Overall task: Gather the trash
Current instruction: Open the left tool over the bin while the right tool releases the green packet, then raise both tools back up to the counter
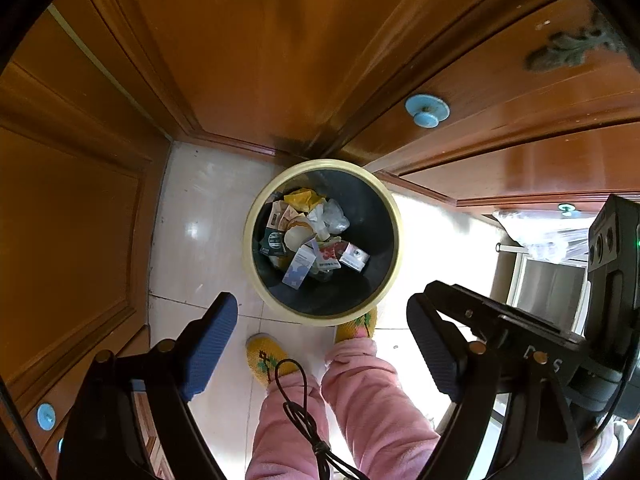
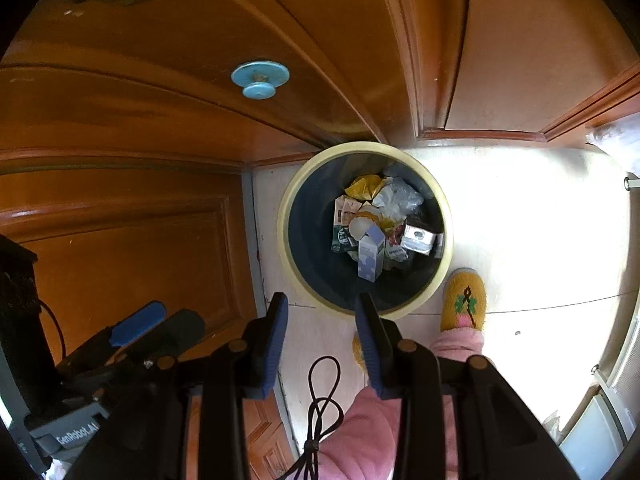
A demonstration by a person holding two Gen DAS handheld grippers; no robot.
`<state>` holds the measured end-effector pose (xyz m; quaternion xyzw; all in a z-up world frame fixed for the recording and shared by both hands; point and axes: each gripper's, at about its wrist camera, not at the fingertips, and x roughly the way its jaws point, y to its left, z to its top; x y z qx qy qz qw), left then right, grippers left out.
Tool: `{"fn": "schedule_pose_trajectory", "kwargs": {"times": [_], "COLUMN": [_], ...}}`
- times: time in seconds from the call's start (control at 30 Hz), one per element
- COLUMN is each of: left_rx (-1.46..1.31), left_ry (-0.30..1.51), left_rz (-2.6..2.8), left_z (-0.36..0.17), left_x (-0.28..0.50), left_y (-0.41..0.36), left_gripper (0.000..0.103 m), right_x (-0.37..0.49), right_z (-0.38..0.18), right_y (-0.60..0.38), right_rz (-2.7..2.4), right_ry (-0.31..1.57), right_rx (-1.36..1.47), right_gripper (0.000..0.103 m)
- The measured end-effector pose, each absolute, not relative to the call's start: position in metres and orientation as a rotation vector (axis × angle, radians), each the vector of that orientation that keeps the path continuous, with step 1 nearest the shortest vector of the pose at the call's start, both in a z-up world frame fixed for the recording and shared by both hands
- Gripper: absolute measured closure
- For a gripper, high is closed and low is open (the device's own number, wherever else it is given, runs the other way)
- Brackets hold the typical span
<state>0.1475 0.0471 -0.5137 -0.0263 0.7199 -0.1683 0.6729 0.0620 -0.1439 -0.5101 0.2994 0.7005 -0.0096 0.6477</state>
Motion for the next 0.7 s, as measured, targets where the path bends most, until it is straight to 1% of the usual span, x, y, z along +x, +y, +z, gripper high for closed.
{"fn": "schedule_pose_trajectory", "kwargs": {"times": [0.1,0.27,0.53,0.7], "left_rx": [-0.061,-0.059,-0.039,-0.017], "left_ry": [1.609,1.577,1.447,1.319], "left_rz": [-0.376,-0.374,-0.388,-0.383], "left_z": [-0.498,-0.453,-0.343,-0.260], "left_x": [0.145,0.142,0.143,0.148], "left_y": [0.049,0.056,0.075,0.089], "left_gripper": [0.018,0.018,0.018,0.018], "right_x": [0.059,0.056,0.060,0.066], "right_z": [-0.497,-0.459,-0.359,-0.287], "right_y": [-0.141,-0.136,-0.128,-0.121], "right_rz": [-0.019,-0.016,0.007,0.041], "right_ry": [1.597,1.576,1.478,1.379], "right_rx": [0.684,0.679,0.656,0.638], "right_gripper": [0.068,0.068,0.068,0.068]}}
